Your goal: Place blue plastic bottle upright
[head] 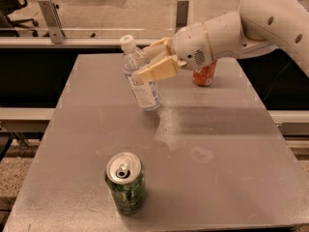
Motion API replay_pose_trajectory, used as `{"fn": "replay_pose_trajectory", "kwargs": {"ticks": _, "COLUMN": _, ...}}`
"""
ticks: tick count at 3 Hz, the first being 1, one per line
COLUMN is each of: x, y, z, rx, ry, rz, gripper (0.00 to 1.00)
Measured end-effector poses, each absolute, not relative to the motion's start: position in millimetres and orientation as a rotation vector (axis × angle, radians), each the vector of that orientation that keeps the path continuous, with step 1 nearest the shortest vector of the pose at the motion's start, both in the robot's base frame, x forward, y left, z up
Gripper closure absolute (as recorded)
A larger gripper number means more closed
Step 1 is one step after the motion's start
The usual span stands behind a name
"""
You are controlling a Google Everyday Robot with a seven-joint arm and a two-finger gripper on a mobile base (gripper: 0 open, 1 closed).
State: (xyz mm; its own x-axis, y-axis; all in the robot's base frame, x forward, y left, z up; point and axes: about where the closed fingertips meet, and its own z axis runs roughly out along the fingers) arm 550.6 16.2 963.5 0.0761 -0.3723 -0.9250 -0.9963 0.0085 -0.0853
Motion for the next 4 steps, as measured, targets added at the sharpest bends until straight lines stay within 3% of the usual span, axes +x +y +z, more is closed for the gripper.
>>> {"fn": "replay_pose_trajectory", "kwargs": {"ticks": 4, "x": 555.6, "y": 1.2, "z": 966.8, "rx": -1.232, "ry": 1.393, "rz": 1.093, "gripper": 1.00}}
